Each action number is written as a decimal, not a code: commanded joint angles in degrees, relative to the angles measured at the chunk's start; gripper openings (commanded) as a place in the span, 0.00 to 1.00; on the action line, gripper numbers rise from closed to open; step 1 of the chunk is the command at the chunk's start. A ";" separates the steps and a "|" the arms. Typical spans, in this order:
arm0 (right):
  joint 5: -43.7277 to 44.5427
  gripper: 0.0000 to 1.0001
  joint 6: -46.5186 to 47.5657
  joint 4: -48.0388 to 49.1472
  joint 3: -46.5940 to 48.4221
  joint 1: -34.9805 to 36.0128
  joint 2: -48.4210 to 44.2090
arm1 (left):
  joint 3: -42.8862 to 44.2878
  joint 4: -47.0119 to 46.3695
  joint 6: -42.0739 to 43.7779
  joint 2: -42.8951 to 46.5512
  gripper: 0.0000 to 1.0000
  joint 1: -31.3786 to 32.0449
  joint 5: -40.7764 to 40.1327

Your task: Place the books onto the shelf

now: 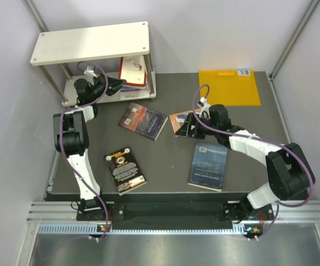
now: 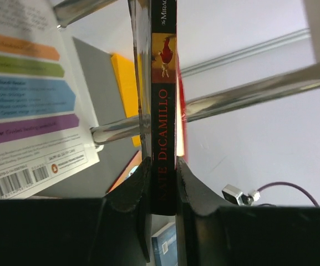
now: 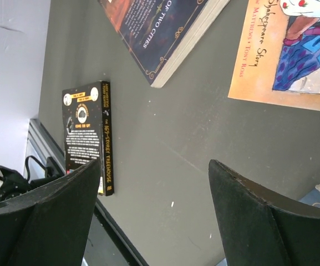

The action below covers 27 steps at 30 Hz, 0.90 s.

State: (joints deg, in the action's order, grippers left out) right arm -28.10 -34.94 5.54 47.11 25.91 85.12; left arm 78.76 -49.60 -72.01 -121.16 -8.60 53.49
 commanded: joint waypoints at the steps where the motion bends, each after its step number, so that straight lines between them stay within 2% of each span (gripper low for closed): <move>1: -0.29 0.78 1.10 0.52 -0.88 -1.39 -2.59 | 1.40 3.01 4.33 -0.22 0.00 1.83 -4.79; 6: -0.29 0.78 1.10 0.70 -1.76 -1.65 -3.12 | 2.71 9.70 9.51 0.14 0.00 3.50 -8.93; 14: -0.47 0.78 0.75 1.49 -3.16 -1.83 -3.47 | 7.89 15.76 10.66 -2.76 0.00 4.29 -12.01; 17: -0.73 0.79 0.49 1.93 -3.43 -1.92 -3.21 | 7.55 17.52 11.98 -2.24 0.00 4.38 -14.55; 21: -0.82 0.78 0.49 2.11 -3.52 -2.09 -3.12 | 8.16 19.10 12.07 -3.11 0.00 4.38 -13.86; 24: -0.99 0.78 0.49 2.19 -3.43 -2.09 -3.03 | 8.34 19.89 12.15 -3.81 0.16 4.47 -14.21; 25: -1.17 0.78 0.40 2.19 -3.43 -2.09 -2.94 | 8.60 20.16 12.07 -4.60 0.27 4.47 -13.86; 27: -1.35 0.78 0.40 2.02 -3.25 -2.18 -3.12 | 9.83 20.77 11.80 -5.57 0.33 4.56 -13.07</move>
State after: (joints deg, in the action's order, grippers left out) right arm -28.40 -34.98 5.08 43.53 24.64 84.31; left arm 84.62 -27.46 -61.12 -124.86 -4.51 39.53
